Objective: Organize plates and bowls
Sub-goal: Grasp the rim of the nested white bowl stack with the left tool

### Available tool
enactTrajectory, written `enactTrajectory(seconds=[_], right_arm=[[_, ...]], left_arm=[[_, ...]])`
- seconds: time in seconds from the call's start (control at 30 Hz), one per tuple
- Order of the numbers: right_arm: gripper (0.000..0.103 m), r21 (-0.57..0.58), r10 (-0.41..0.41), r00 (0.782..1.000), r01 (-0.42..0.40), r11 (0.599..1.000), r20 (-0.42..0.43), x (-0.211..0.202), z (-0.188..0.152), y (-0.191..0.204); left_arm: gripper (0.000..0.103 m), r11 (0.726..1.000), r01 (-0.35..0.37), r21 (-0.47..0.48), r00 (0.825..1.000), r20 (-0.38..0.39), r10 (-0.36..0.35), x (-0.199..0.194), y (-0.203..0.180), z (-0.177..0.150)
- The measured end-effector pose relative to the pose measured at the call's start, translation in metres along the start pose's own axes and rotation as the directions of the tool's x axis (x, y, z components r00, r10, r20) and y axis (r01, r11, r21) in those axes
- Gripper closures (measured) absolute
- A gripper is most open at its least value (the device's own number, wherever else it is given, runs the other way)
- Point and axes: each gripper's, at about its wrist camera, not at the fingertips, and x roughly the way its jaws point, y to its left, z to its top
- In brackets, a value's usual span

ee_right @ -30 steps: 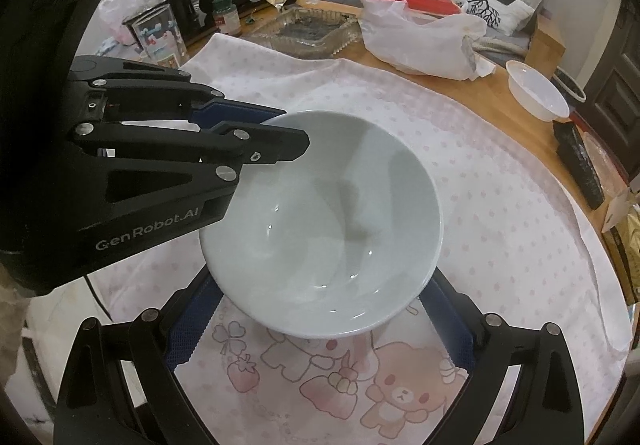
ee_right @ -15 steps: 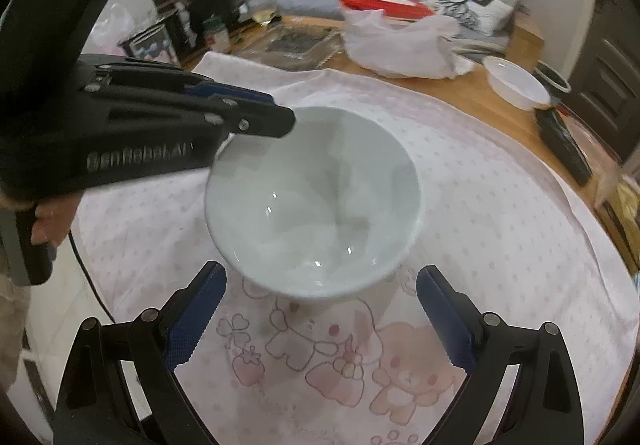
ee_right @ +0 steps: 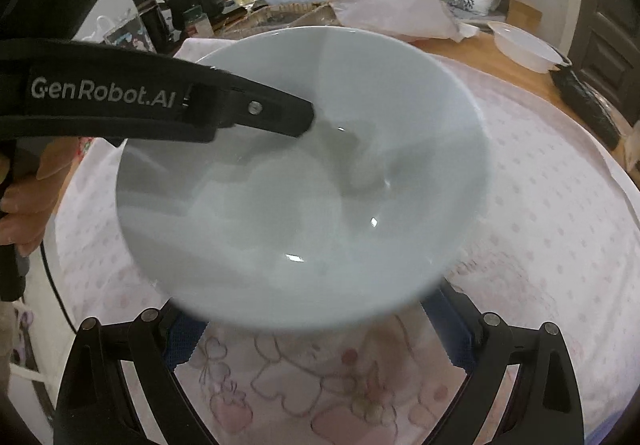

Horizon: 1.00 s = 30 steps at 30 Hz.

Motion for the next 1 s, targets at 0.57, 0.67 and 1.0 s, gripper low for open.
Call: enactTrajectory(seconds=[0.57,0.67,1.0], right_arm=[[0.001,-0.031,0.009,1.000,-0.008,0.999,0.019,0.025,0.015,-0.002],[0.000,-0.024,0.012,0.999,-0.011,1.000,0.031,0.025,0.014,-0.003],[0.001,-0.032,-0.004,0.998,0.007,0.999,0.070,0.024,0.012,-0.001]], left_arm=[[0.080,0.994,0.102,-0.031,0.995,0.004,-0.102,0.006,0.012,0.000],[0.079,0.994,0.102,-0.029,0.995,-0.007,-0.103,0.008,0.011,0.000],[0.076,0.995,0.099,-0.012,0.995,-0.018,-0.099,0.011,0.006,-0.001]])
